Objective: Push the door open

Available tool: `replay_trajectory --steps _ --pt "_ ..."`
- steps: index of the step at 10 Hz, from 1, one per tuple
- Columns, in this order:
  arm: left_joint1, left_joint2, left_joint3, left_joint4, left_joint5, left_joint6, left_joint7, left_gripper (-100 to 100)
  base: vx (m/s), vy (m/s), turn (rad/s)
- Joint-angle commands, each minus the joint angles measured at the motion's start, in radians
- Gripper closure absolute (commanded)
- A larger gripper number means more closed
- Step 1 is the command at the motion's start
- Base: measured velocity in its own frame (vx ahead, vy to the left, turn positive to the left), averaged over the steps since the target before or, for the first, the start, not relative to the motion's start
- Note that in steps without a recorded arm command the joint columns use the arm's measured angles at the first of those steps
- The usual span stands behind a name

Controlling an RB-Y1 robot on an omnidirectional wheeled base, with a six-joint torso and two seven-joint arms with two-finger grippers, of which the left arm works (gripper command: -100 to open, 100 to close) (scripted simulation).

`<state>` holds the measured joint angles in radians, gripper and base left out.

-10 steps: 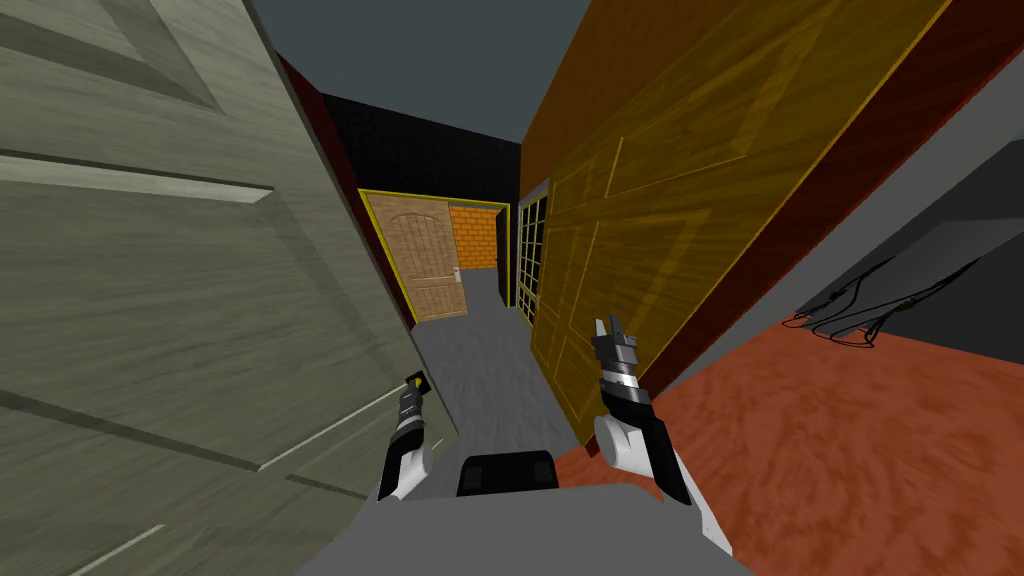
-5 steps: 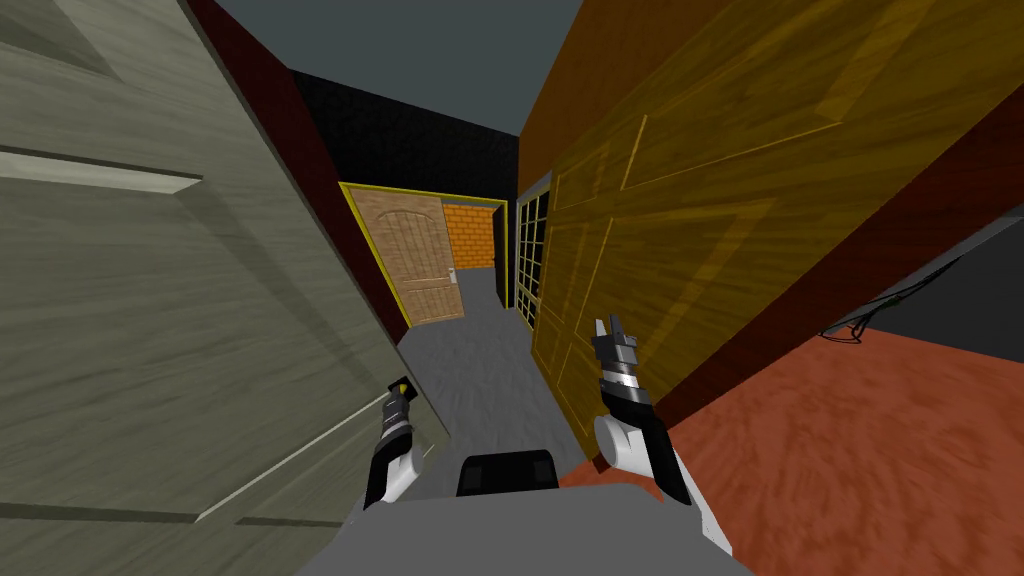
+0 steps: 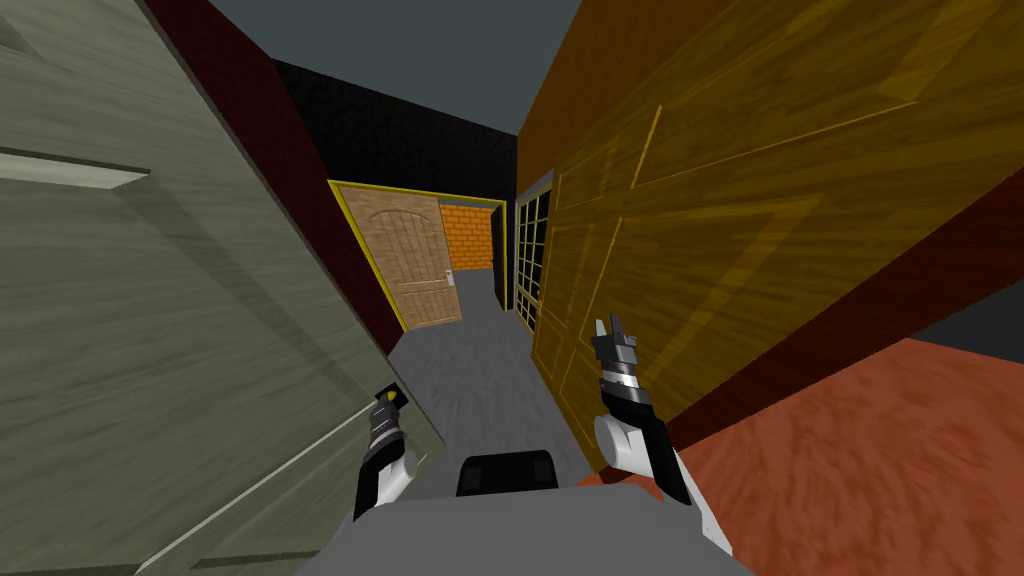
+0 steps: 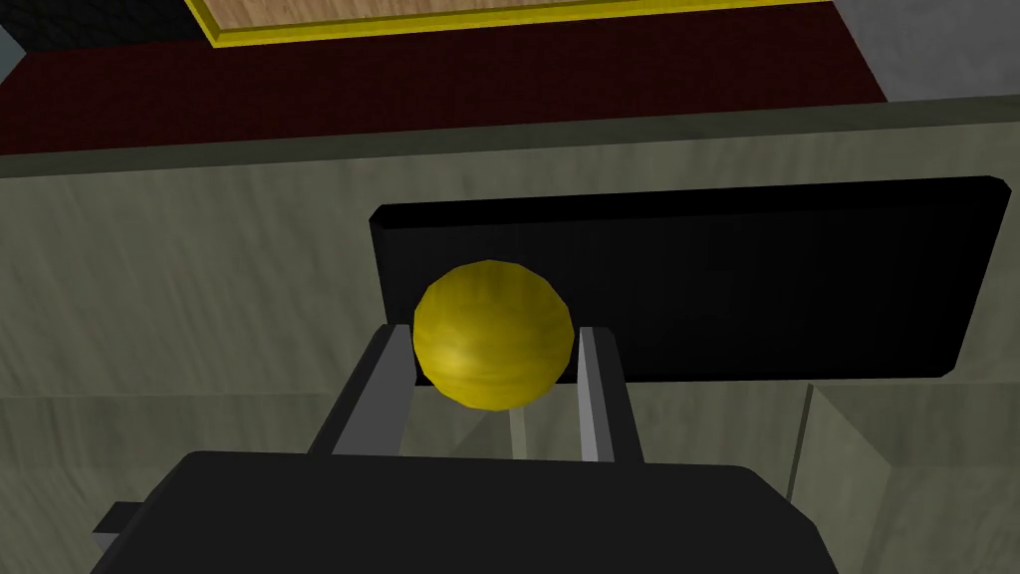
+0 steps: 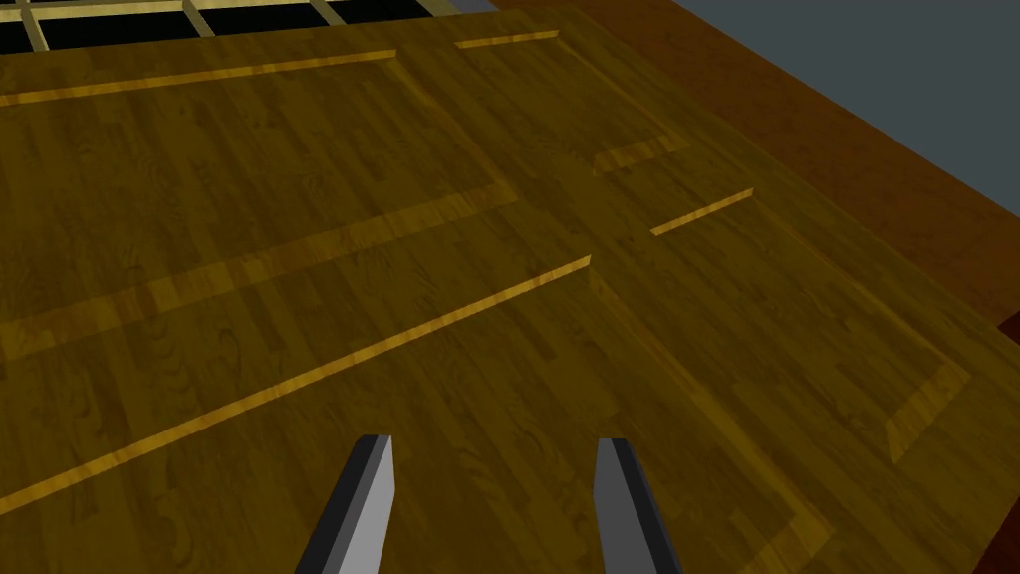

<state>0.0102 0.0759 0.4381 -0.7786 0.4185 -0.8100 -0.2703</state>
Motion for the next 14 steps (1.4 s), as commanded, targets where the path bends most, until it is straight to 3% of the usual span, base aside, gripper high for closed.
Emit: replay_trajectory --steps 1,7,9,11,12,13,14 --pt "0.019 0.009 0.019 -0.029 0.011 -0.002 -0.003 100 0.094 0.031 0.007" --pt "0.048 0.006 0.098 -0.057 0.088 0.000 -0.038 100 0.124 0.041 -0.031" --pt "0.048 0.006 0.098 -0.057 0.088 0.000 -0.038 100 0.064 0.037 -0.006" --pt "0.063 -0.002 0.137 -0.071 0.127 0.000 -0.055 100 0.131 0.053 -0.033" --pt "0.063 -0.002 0.137 -0.071 0.127 0.000 -0.055 100 0.119 0.047 0.013" --pt "0.041 -0.018 0.130 -0.053 0.123 -0.010 -0.072 -100 0.014 -0.082 0.132" --pt "0.032 -0.033 0.129 -0.059 0.124 -0.012 -0.088 -100 -0.079 -0.154 0.138"
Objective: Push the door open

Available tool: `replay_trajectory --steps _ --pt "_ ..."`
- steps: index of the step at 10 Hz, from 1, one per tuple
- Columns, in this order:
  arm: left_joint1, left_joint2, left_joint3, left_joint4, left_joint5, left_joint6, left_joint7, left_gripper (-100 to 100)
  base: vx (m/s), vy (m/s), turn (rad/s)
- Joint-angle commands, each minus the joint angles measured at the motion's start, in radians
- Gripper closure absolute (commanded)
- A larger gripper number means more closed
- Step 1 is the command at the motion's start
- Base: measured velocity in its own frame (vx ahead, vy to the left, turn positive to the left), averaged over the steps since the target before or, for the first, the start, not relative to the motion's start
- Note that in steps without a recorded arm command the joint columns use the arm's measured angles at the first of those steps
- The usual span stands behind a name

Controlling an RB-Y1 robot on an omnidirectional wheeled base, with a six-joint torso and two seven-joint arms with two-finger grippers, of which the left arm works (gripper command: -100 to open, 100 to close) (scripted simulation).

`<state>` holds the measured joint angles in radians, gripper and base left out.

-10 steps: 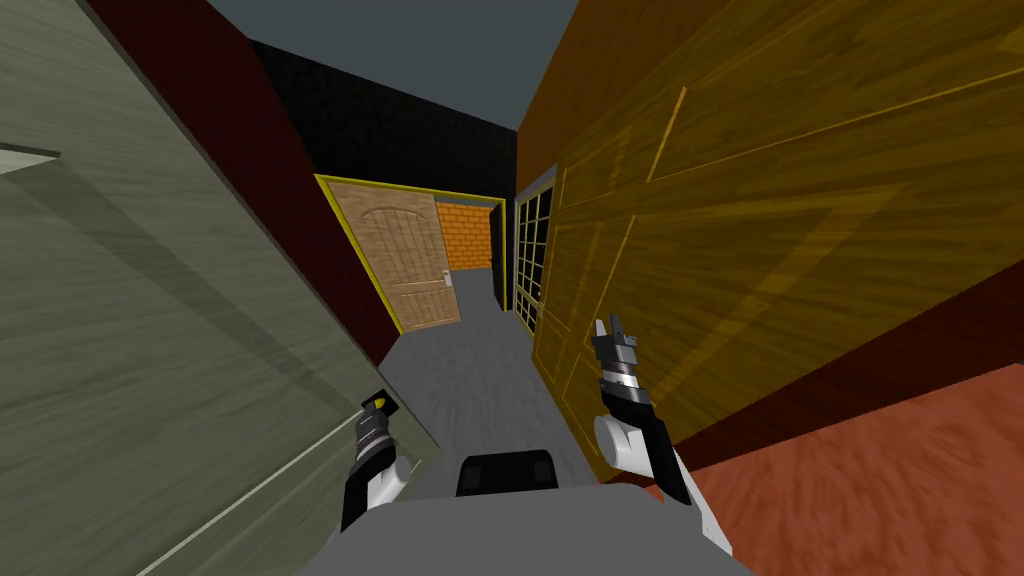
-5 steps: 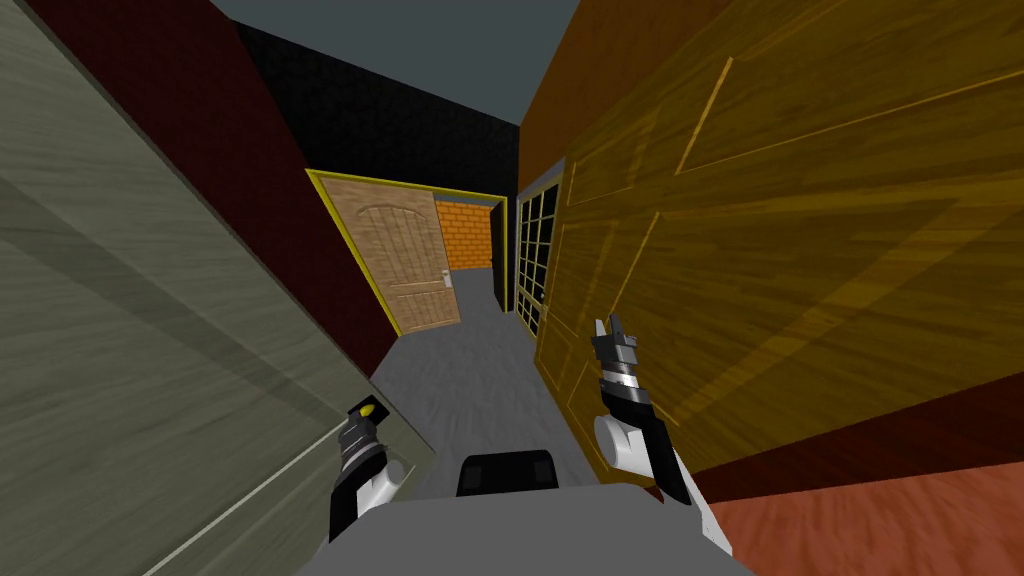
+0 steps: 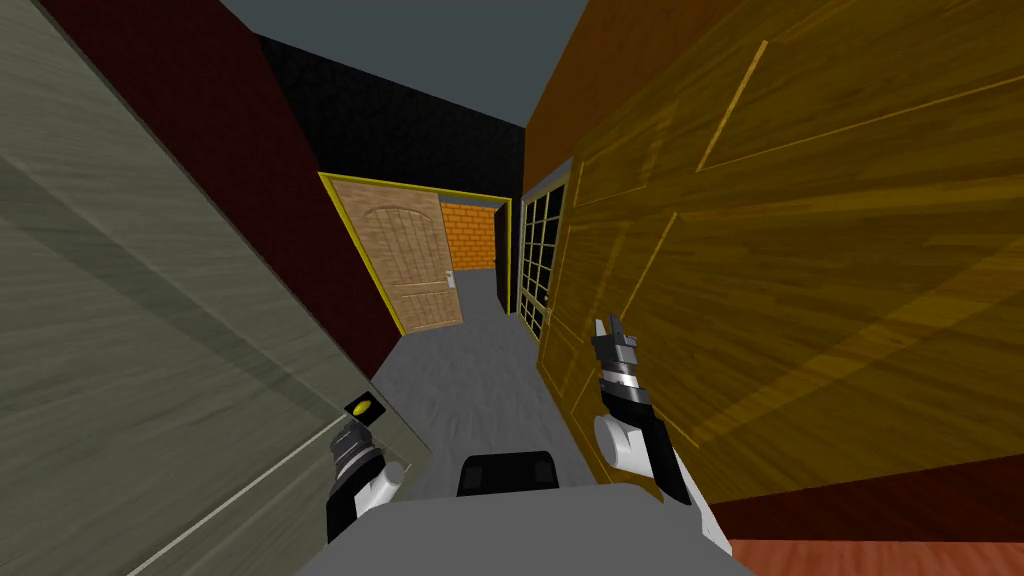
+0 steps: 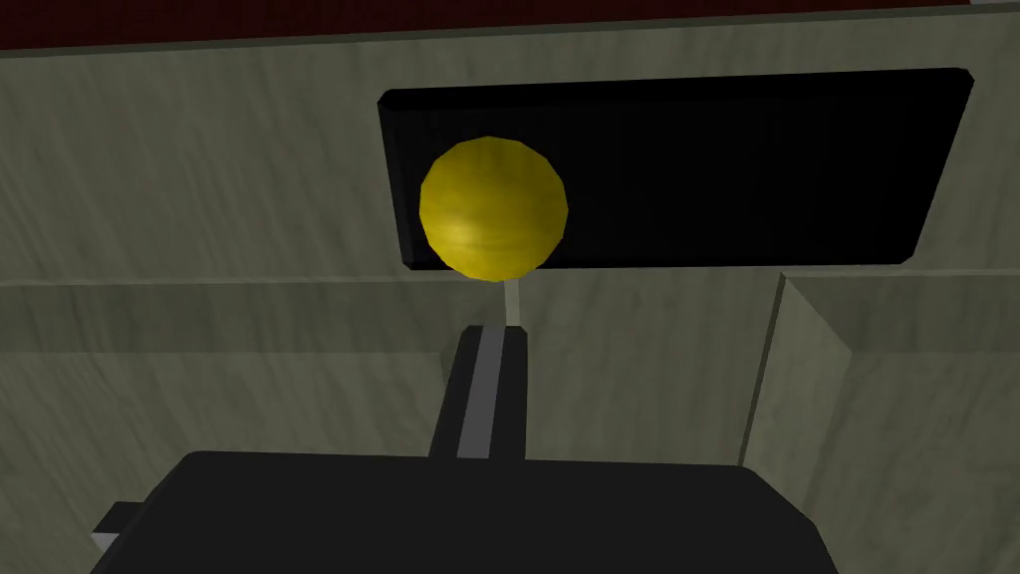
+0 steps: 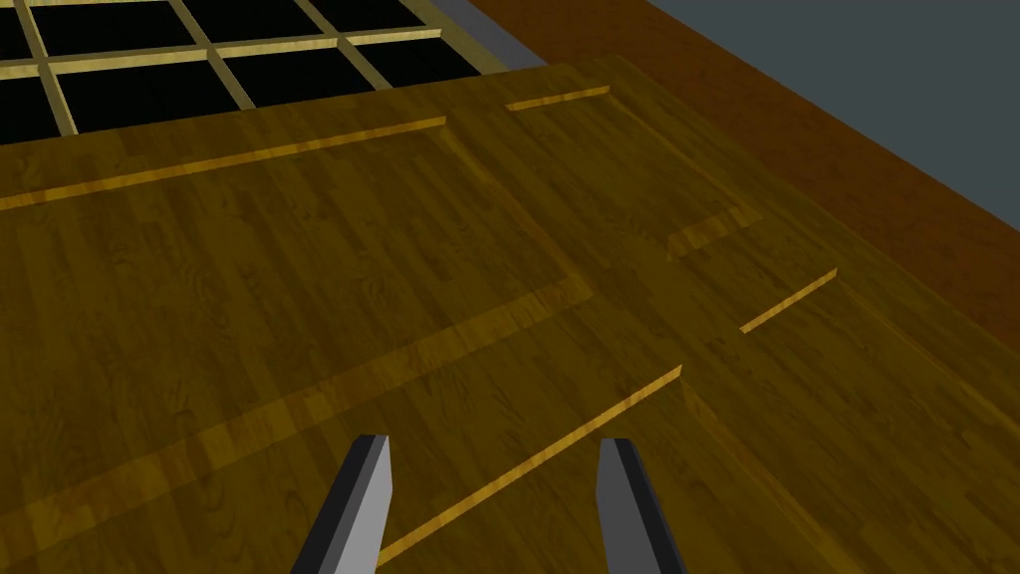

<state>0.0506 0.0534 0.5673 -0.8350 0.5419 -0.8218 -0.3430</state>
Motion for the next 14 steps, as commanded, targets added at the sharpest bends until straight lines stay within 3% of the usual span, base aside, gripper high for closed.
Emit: replay_trajectory --steps 1,3,4,6,7,10,12,13,14 --pt "-0.018 -0.029 -0.001 -0.009 0.001 -0.002 -0.033 -100 -0.147 -0.206 0.121" --pt "-0.035 -0.070 -0.002 -0.021 0.002 -0.006 -0.065 -100 -0.125 -0.232 0.107" --pt "-0.038 -0.079 -0.002 -0.023 0.002 -0.007 -0.071 -100 -0.046 -0.147 0.056" --pt "-0.042 -0.075 -0.003 -0.009 0.001 -0.016 -0.066 -100 -0.005 -0.045 0.008" --pt "-0.039 -0.045 -0.003 -0.007 0.001 -0.021 -0.063 -100 0.060 0.065 -0.018" --pt "-0.036 -0.023 -0.002 0.002 0.002 -0.034 -0.054 -100 0.145 0.179 -0.030" --pt "-0.032 -0.034 -0.001 0.010 0.002 -0.047 -0.045 -100 0.167 0.223 -0.032" --pt "-0.031 -0.051 -0.001 0.014 0.002 -0.053 -0.042 -100 0.135 0.223 -0.030" --pt "-0.032 -0.042 -0.001 0.013 0.002 -0.048 -0.045 -100 0.054 0.094 -0.012"
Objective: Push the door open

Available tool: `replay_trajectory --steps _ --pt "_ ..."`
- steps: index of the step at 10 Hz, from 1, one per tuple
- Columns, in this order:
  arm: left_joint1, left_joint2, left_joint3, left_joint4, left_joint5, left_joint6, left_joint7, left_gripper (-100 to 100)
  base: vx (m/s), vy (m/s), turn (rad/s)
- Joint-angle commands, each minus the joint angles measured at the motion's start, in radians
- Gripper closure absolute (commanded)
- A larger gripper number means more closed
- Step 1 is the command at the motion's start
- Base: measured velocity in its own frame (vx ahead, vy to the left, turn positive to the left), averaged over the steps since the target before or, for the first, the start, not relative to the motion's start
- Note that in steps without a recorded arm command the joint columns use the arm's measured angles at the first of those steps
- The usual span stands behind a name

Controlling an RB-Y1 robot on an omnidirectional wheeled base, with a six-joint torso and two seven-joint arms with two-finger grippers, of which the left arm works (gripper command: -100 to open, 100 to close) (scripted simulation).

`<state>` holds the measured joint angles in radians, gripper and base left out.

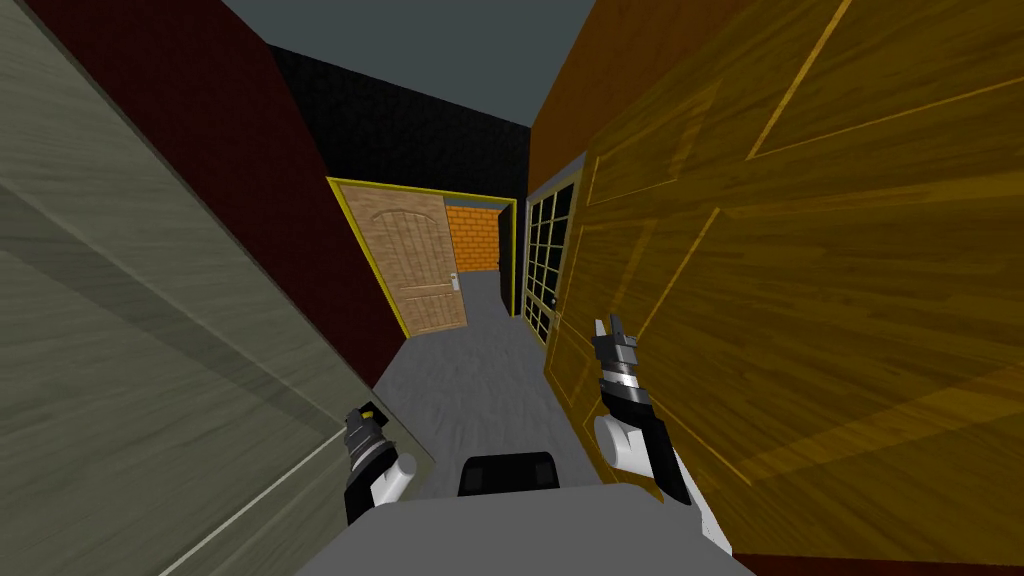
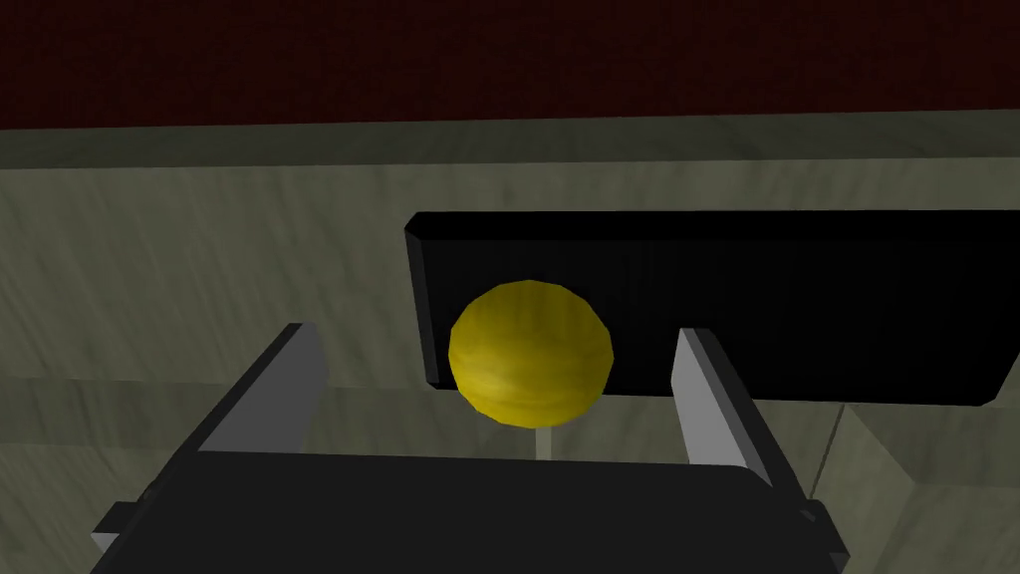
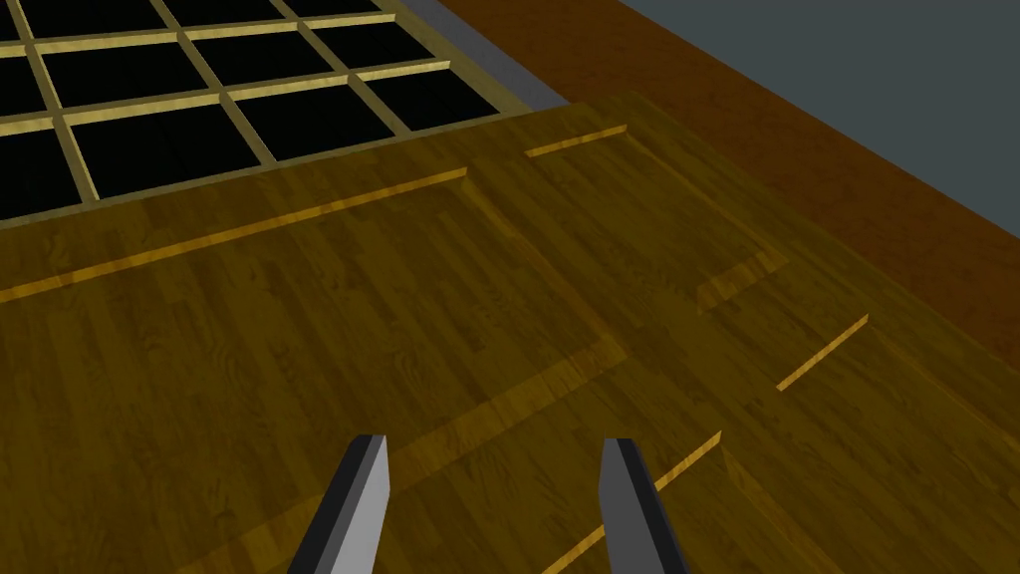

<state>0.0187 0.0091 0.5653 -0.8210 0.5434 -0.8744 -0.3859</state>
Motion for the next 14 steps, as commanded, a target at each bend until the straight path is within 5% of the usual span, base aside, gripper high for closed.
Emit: replay_trajectory --steps 1,6,7,9,12,13,14 --pt "0.000 0.003 0.001 -0.001 0.000 0.004 -0.002 100 -0.011 -0.021 0.005" --pt "0.000 0.003 0.001 -0.001 0.000 0.004 -0.002 100 -0.009 -0.016 0.002" --pt "-0.004 0.020 0.008 -0.008 0.009 0.014 -0.014 -100 -0.029 -0.125 0.047" --pt "-0.009 0.015 0.016 -0.017 0.019 0.026 -0.028 -100 -0.100 -0.205 0.074" --pt "-0.015 -0.035 0.027 -0.029 0.032 0.040 -0.047 -100 -0.064 -0.218 0.046" --pt "-0.004 -0.027 0.025 -0.043 0.030 0.045 -0.043 -100 -0.031 -0.076 0.012" --pt "-0.001 0.001 0.025 -0.040 0.030 0.040 -0.039 -100 0.053 0.062 -0.011"
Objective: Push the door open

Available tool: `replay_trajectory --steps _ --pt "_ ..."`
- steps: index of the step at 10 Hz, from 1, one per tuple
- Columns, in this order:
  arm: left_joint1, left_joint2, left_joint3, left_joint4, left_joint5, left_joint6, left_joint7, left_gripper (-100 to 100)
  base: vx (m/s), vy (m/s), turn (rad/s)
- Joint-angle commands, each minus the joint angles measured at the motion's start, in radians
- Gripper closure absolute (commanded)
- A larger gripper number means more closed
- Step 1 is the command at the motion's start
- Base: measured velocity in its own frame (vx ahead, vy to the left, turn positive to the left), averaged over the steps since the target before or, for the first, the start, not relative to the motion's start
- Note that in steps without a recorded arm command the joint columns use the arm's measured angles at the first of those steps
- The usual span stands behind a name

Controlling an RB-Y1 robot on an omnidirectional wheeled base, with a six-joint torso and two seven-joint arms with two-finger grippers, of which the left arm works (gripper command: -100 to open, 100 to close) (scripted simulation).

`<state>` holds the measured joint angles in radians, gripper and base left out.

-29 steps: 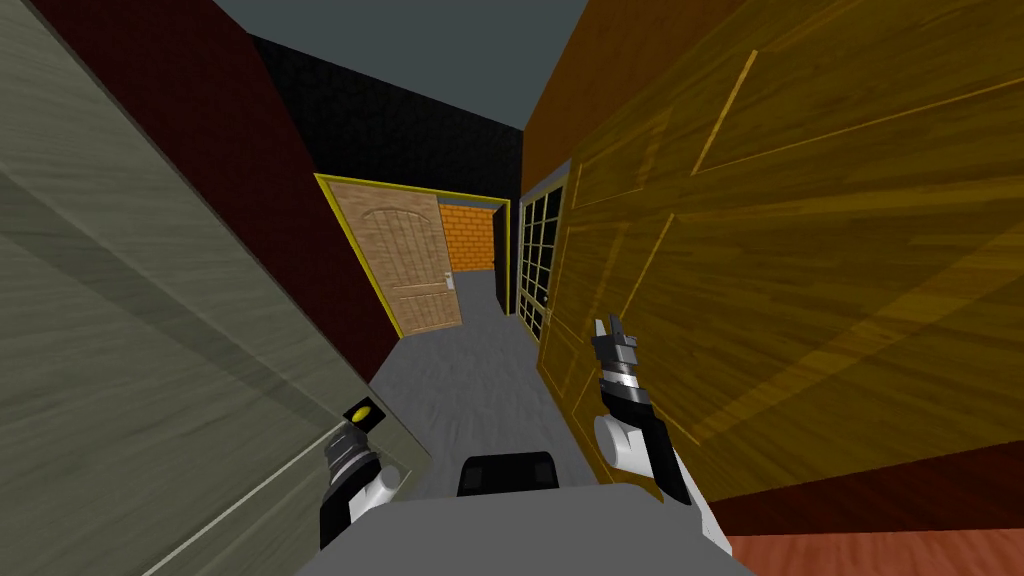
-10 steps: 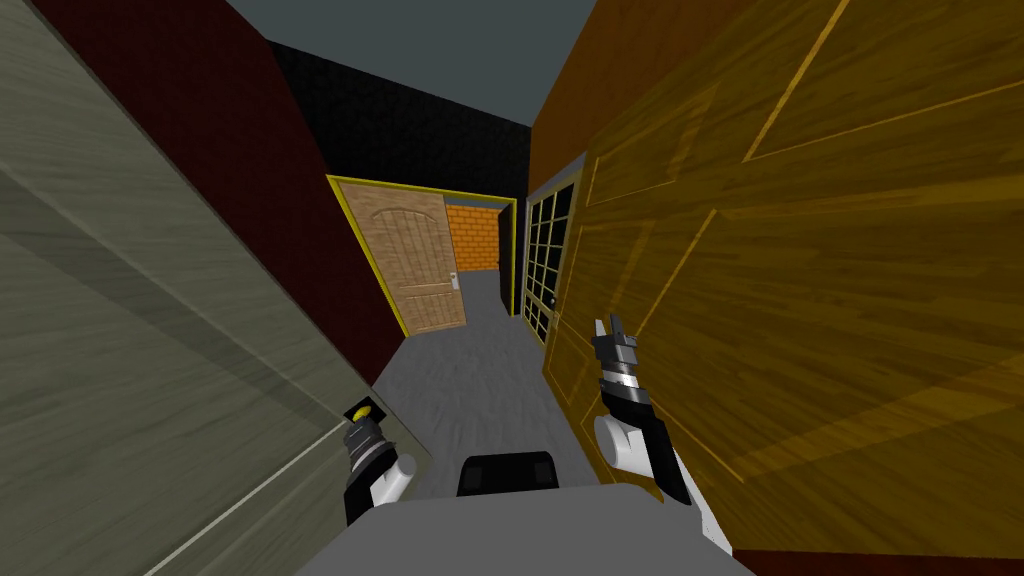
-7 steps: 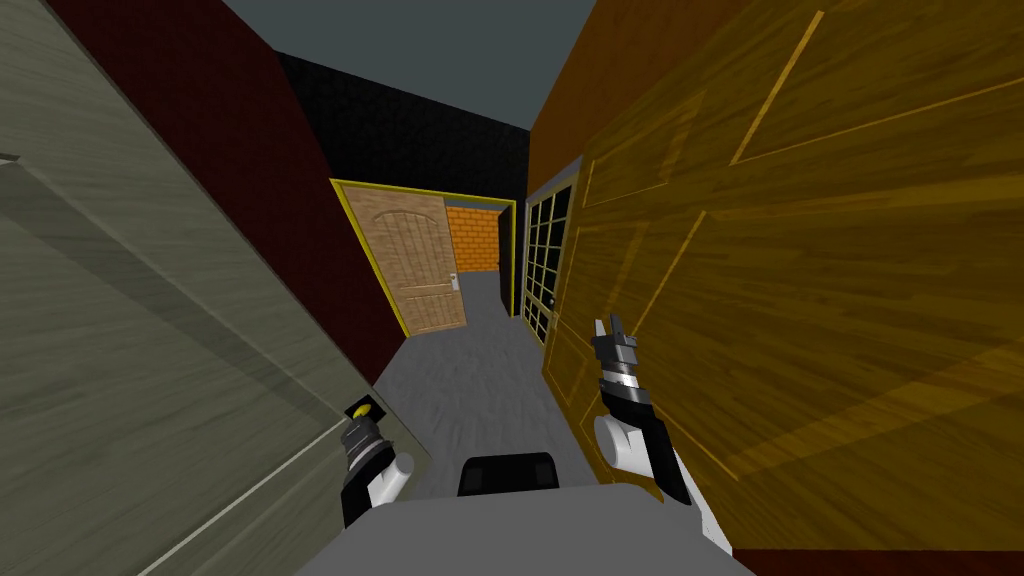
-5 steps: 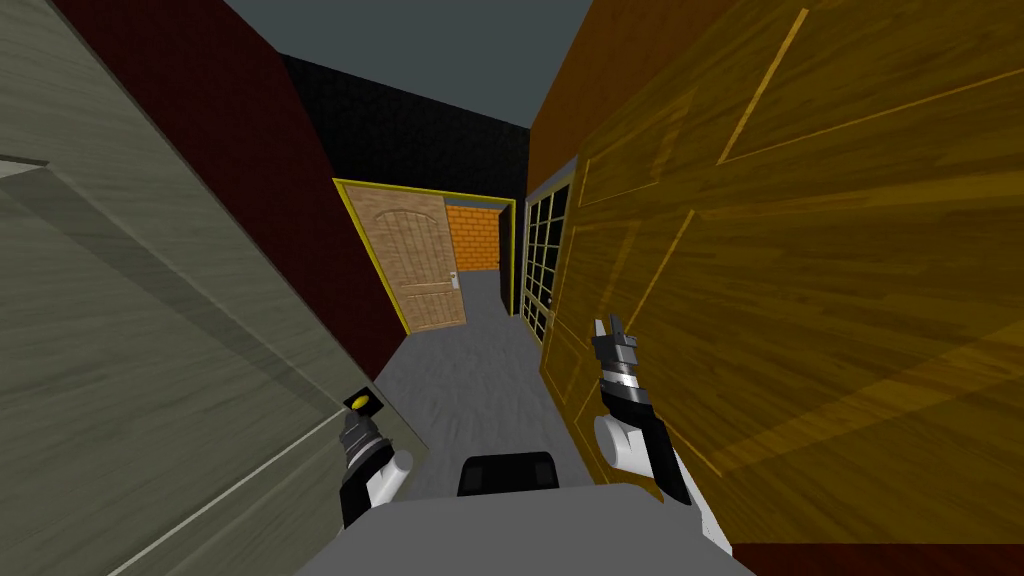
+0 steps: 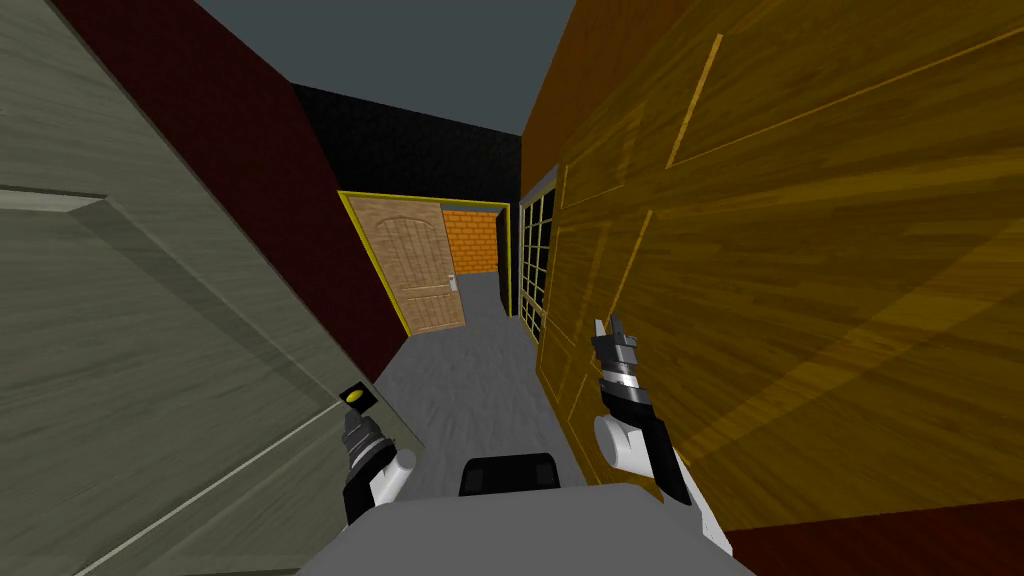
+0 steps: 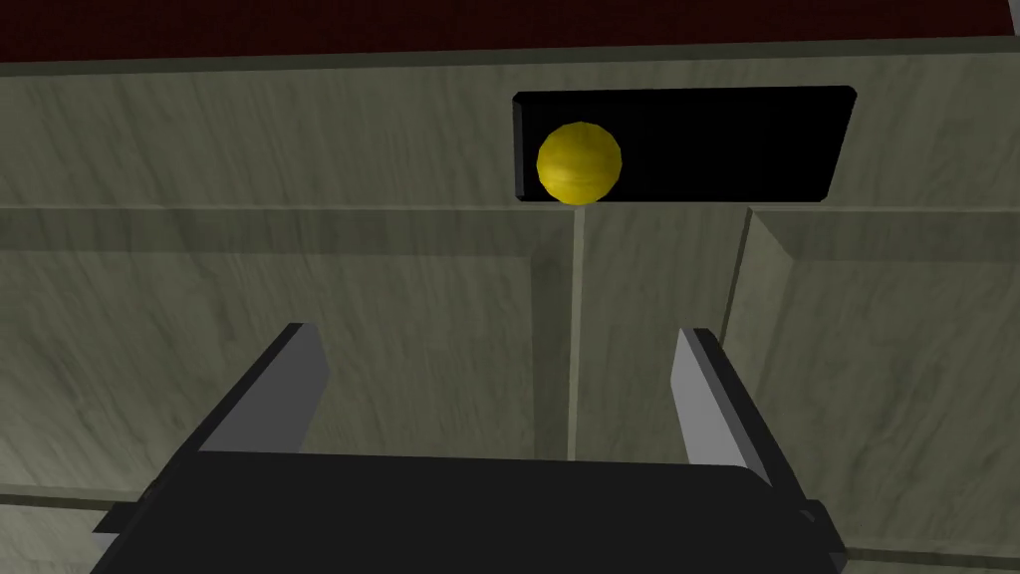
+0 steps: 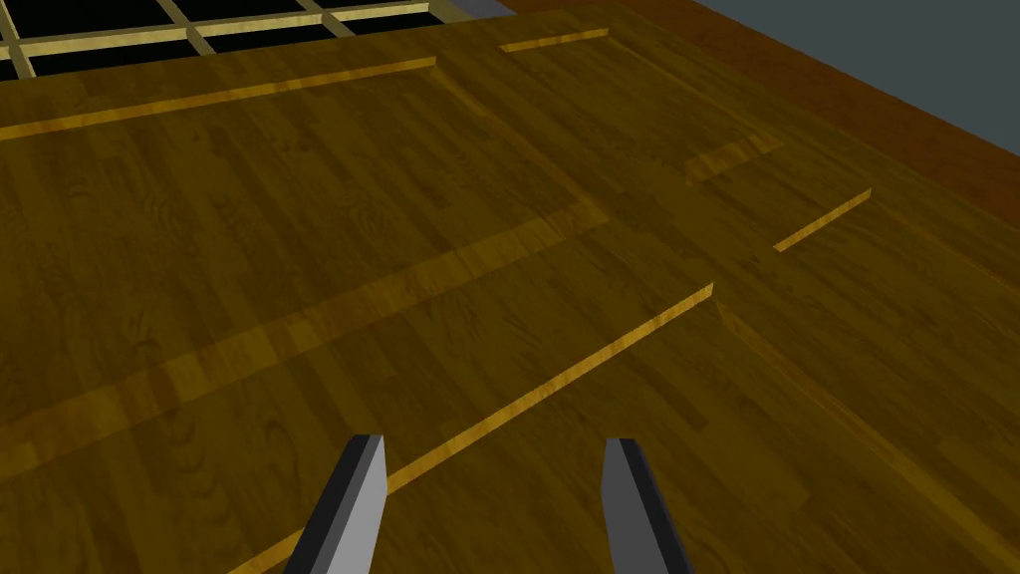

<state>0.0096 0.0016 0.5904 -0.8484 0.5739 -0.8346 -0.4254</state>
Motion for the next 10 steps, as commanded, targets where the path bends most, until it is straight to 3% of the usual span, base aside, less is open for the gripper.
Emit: replay_trajectory --steps 1,4,5,7,8,9,10 --pt "0.009 0.014 0.000 -0.011 0.000 -0.002 0.002 -100 0.072 0.153 -0.022" --pt "0.014 0.029 0.000 -0.001 -0.001 -0.015 0.011 -100 0.112 0.181 -0.022" --pt "0.016 0.026 0.000 0.003 -0.001 -0.021 0.015 -100 0.152 0.207 -0.038" --pt "0.021 -0.004 0.000 0.012 -0.002 -0.033 0.024 -100 0.162 0.216 -0.030" --pt "0.021 0.009 0.000 0.012 -0.001 -0.028 0.024 -100 0.066 0.088 -0.008" --pt "0.021 0.009 0.000 0.012 -0.001 -0.028 0.024 100 -0.014 -0.020 0.001" --pt "0.021 0.009 0.000 0.012 -0.001 -0.028 0.024 100 -0.025 -0.034 0.005"
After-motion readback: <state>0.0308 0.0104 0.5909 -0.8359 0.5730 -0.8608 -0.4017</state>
